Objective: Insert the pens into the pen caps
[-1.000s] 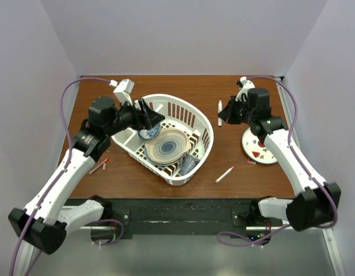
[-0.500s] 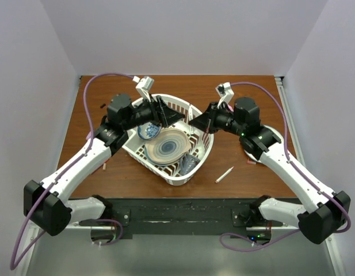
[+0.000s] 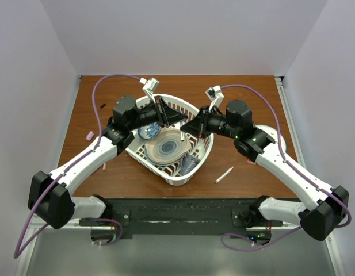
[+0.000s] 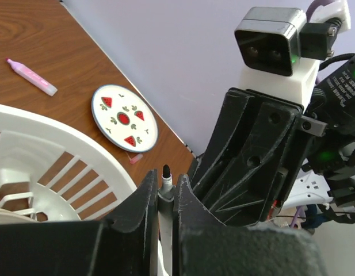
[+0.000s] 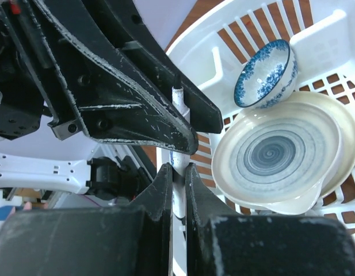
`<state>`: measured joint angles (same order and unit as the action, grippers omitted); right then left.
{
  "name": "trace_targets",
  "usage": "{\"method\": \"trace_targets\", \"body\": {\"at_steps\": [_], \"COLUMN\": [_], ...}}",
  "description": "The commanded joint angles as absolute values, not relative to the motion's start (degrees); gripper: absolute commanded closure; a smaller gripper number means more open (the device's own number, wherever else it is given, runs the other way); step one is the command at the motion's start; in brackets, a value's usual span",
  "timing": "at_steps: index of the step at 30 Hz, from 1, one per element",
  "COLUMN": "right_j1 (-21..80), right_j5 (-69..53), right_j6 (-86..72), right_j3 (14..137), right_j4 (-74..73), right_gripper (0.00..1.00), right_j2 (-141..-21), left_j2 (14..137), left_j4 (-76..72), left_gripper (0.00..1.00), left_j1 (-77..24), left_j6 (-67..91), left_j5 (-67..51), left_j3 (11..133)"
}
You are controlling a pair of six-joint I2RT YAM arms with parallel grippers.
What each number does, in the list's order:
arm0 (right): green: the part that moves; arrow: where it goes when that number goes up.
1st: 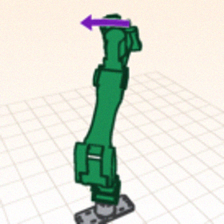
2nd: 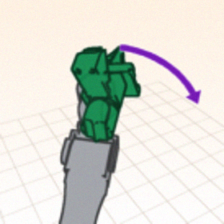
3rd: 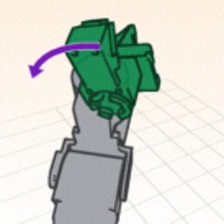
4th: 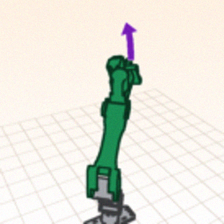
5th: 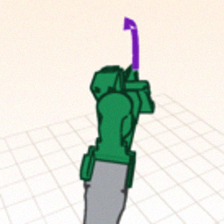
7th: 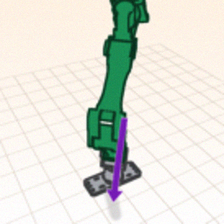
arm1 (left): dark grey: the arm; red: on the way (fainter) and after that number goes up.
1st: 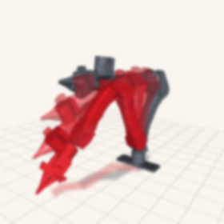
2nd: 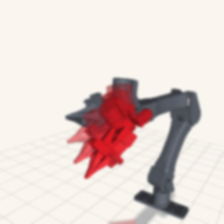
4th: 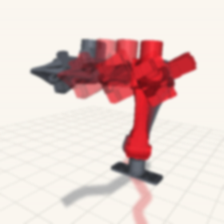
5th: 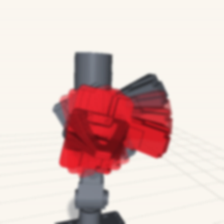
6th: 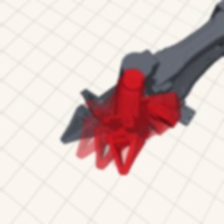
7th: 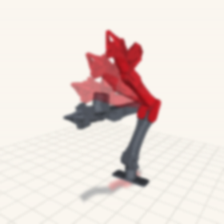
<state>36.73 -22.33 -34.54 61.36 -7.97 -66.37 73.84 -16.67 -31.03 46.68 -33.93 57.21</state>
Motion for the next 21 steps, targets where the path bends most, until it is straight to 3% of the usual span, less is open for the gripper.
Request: {"method": "trace_targets", "body": {"at_steps": [1,2,3,8,11,16,18,19,21], "right_j1": [37.53,37.53,37.53,37.53,37.44,37.44,37.53,37.53,37.53], "right_j5": [-25.83,-27.41,-28.2,-32.78,-33.31,-34.54,-34.63,-34.72,-34.54], "right_j6": [-36.03,-36.56,-36.82,-39.63,-40.87,-43.58,-44.38,-44.91,-45.26], "right_j3": [60.21,59.16,58.63,56.34,55.11,52.66,51.86,51.25,50.98], "right_j4": [-1.86,-0.89,-0.27,5.7,8.08,12.21,14.23,14.76,15.38], "right_gripper": [0.84,0.71,0.67,0.59,0.71,0.74,0.85,0.96,1.0], "right_j2": [-65.57,-65.39,-65.22,-65.56,-65.3,-64.86,-64.51,-64.42,-63.72], "left_j2": [72.51,72.34,72.25,71.72,71.19,69.96,69.87,69.52,69.08], "left_j4": [-23.46,-24.34,-25.22,-30.67,-31.38,-30.41,-30.32,-30.32,-28.67], "left_gripper": [1.0,1.0,1.0,1.0,1.0,1.0,1.0,1.0,1.0], "left_j1": [-30.94,-30.94,-30.94,-30.94,-30.94,-30.94,-30.94,-30.94,-30.85], "left_j6": [49.83,50.53,51.76,55.1,55.72,55.46,55.9,55.9,54.76], "left_j5": [-37.17,-38.57,-39.28,-41.66,-41.49,-39.47,-38.94,-38.67,-37.45], "left_j3": [55.2,54.67,54.41,52.91,52.91,52.91,52.91,52.91,53.17]}}
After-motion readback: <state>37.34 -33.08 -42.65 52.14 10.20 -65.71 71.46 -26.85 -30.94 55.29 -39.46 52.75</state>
